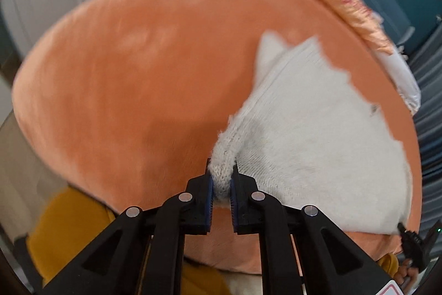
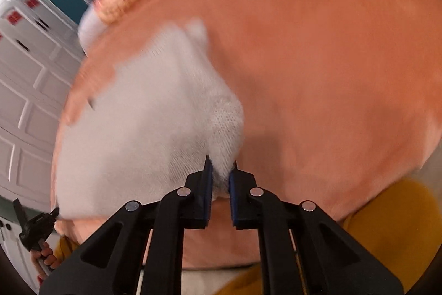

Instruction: Fold small clothes

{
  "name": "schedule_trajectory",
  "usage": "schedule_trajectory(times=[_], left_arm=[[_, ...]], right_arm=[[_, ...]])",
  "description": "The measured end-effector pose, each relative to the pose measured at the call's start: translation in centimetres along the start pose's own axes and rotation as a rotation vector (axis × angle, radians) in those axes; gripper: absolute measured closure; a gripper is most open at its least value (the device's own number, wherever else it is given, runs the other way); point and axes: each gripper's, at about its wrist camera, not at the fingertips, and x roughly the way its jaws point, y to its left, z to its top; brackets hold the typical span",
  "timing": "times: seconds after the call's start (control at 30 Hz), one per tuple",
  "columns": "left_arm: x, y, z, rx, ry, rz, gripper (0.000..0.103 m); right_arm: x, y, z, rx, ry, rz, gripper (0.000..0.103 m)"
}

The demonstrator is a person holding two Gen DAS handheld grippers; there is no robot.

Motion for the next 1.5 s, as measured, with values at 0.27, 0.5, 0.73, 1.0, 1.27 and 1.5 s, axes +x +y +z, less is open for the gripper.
schedule_trajectory(times=[0.27, 0.5, 0.73, 1.0, 1.27, 1.5], left_arm=[[-4.7, -3.2, 1.2, 0.107, -0.109, 0.026, 0.084], [-5.4, -6.4, 2.3, 0.108, -0.162, -0.106, 0.076], [0.7, -8.1, 2.1, 0.152, -0.048, -0.003, 0.076], [2.7, -7.2, 1.4, 0.202, -0.052, 0.156, 0.097], [0.0, -10.4, 4.7, 0.241, -0.131, 0.109, 0.087], [4.1, -13.5, 10.4, 0.232, -0.113, 0.093, 0.073]], right_arm=[[-4.1, 2.8, 2.2, -0.107, -0.176, -0.034, 0.057], [-1.0, 3.2, 3.6, -0.165, -0.146, 0.045, 0.057], [-0.6, 5.5, 4.5, -0.380, -0.017, 0.095, 0.103], [1.5, -0.8, 4.3, -0.255, 0.055, -0.247, 0.103], [-2.6, 4.3, 7.0, -0.200, -0.141, -0.085, 0.059], [3.3, 9.9, 12.4, -0.249, -0.132, -0.067, 0.049]])
